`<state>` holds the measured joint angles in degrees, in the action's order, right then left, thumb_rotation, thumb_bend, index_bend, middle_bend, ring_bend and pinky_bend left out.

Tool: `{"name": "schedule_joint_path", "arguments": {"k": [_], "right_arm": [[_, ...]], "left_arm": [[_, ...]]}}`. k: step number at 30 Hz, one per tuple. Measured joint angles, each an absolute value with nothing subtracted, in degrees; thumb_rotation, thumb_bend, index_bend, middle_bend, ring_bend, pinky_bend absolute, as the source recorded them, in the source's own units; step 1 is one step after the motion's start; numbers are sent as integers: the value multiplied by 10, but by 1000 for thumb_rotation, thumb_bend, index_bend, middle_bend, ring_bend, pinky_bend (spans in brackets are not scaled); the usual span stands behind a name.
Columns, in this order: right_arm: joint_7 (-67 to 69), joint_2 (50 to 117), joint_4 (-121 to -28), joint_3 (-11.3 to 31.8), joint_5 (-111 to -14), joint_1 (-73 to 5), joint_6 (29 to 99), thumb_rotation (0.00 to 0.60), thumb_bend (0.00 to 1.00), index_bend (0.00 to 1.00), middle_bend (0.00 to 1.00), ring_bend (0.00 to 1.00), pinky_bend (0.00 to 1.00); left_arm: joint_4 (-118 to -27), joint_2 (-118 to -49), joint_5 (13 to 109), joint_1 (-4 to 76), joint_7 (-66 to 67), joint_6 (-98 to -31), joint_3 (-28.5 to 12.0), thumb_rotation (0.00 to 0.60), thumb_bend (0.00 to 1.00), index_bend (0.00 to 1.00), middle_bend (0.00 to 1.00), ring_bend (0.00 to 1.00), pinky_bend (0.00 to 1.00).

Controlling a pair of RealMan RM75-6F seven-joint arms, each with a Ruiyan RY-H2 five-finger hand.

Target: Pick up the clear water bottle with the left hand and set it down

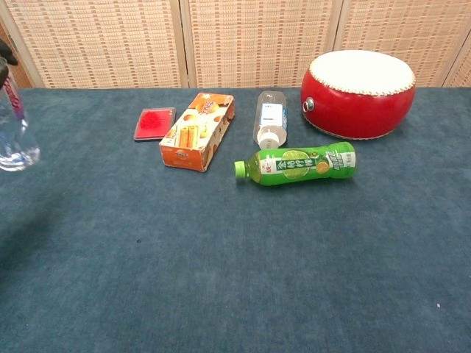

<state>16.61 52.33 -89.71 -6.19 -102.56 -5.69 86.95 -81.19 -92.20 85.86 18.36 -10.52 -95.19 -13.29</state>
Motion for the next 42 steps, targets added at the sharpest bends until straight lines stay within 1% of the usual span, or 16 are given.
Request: {"name": "schedule_joint_path", "arguments": {"k": [3, 6, 8, 11, 14, 18, 21, 28, 31, 36, 39, 42], "right_arm": [[166, 523, -897, -62, -1026, -57, 870, 600, 110, 58, 84, 33, 190], [165, 524, -897, -62, -1026, -57, 869, 600, 110, 58, 84, 33, 189], [163, 524, -898, -62, -1026, -57, 867, 600, 110, 59, 84, 33, 190], [159, 524, -899, -63, -1025, -58, 864, 600, 110, 59, 84, 33, 190], [159, 524, -900, -63, -1024, -59, 863, 600, 109, 59, 84, 33, 190], [160, 523, -900, -63, -1023, -59, 862, 600, 110, 59, 84, 33, 190], [162, 523, -900, -63, -1024, -58, 864, 600, 109, 59, 84, 33, 190], [164, 522, -899, -64, -1025, -59, 865, 600, 110, 59, 84, 33, 190], [164, 522, -899, -64, -1025, -59, 864, 600, 110, 59, 84, 33, 190], [162, 522, -900, -64, -1023, -60, 861, 600, 110, 59, 84, 33, 190], [161, 522, -902, -64, -1023, -61, 858, 600, 110, 59, 84, 33, 190], [161, 521, -902, -64, -1023, -61, 857, 600, 110, 59, 84, 33, 190]], "left_arm": [[-817, -914, 865, 184, -54, -971, -147, 600, 578, 592, 685, 673, 674], [-830, -903, 870, 183, -55, -989, -161, 600, 578, 592, 686, 673, 674], [-842, -898, 872, 182, -64, -994, -164, 600, 578, 592, 687, 673, 674], [-837, -906, 870, 179, -66, -975, -141, 600, 578, 593, 687, 674, 674], [-810, -930, 863, 177, -77, -945, -113, 600, 576, 594, 688, 674, 674], [-774, -959, 860, 177, -95, -923, -99, 600, 576, 593, 689, 675, 675], [-776, -960, 868, 179, -98, -934, -105, 600, 575, 593, 689, 676, 675], [-842, -930, 897, 178, -91, -1001, -144, 600, 575, 593, 689, 676, 675], [-867, -916, 896, 175, -96, -1006, -153, 600, 576, 594, 689, 675, 675], [-856, -917, 883, 175, -103, -970, -137, 600, 576, 593, 689, 676, 675], [-829, -932, 867, 177, -112, -938, -124, 600, 576, 593, 689, 676, 675], [-794, -960, 848, 180, -124, -917, -120, 600, 574, 593, 690, 676, 678]]}}
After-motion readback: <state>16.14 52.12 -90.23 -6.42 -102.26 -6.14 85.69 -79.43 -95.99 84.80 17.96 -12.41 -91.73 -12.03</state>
